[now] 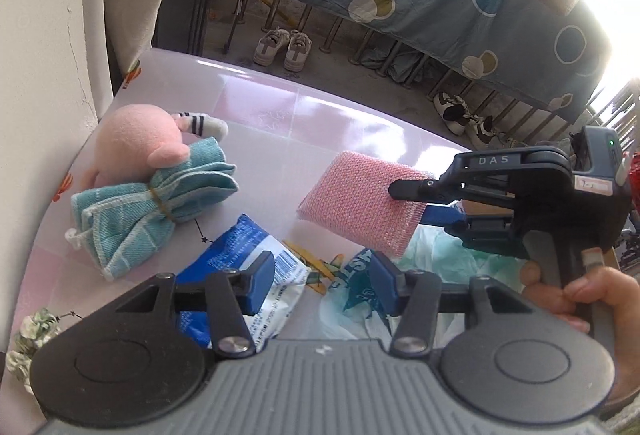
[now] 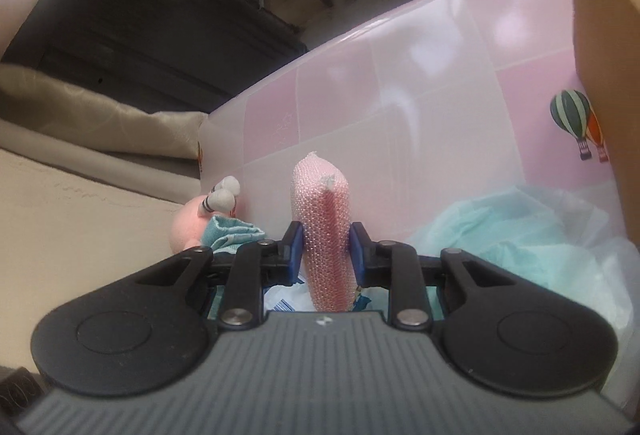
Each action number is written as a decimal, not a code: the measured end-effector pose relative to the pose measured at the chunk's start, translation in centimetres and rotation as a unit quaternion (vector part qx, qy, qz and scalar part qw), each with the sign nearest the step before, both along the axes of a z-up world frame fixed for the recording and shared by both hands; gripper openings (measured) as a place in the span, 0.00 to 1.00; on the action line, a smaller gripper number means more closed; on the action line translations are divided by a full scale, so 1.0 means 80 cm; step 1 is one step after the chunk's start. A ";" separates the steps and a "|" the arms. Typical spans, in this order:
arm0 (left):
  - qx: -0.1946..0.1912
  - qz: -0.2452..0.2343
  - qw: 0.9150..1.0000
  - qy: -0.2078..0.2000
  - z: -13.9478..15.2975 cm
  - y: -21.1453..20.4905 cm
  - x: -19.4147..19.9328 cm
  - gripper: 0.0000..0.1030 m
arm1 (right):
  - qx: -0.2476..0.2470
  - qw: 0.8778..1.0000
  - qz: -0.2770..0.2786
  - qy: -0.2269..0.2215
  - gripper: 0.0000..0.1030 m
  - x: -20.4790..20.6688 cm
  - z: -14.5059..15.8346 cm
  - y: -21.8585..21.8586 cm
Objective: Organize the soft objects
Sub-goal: 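Grasp the pink sponge with the right tool and lift it, then carry the pink sponge with the right tool over the cardboard box, then release the sponge into the box and withdraw the right tool, then grasp the blue-and-white wet-wipe pack with the right tool, then lift the wipe pack with the right tool and carry it into the box, then release the wipe pack in the box and withdraw the right tool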
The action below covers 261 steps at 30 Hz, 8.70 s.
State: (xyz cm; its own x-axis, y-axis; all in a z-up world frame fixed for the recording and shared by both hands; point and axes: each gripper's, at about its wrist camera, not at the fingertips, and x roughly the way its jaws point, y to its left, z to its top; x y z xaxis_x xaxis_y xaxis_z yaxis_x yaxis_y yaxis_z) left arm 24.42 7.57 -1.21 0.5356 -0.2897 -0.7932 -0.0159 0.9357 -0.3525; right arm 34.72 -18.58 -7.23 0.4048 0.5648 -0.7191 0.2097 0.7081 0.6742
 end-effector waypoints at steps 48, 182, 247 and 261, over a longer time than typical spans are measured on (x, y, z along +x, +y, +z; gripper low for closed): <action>-0.048 -0.011 0.999 -0.018 0.061 -0.112 0.048 0.54 | 0.002 0.989 0.134 -0.067 0.32 0.025 0.090 -0.053; 0.218 -0.092 0.972 0.009 -0.062 -0.016 -0.008 0.72 | -0.011 0.987 0.140 0.076 0.44 -0.035 -0.016 0.155; 0.153 -0.254 0.954 -0.048 0.054 -0.383 -0.055 0.67 | 0.073 0.997 -0.023 0.029 0.47 -0.170 0.001 -0.353; 0.134 -0.206 0.968 -0.051 0.072 -0.277 -0.075 0.70 | -0.033 0.997 0.023 0.068 0.47 -0.159 -0.020 -0.302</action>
State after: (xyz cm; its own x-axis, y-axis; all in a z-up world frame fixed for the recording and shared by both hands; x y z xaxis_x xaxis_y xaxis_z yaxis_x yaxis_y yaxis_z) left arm 18.40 -14.62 4.53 0.4975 -0.2863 -0.8189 0.3992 0.9137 -0.0769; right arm 21.97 -42.71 -8.85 0.2761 0.5291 -0.8024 0.2631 0.7613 0.5926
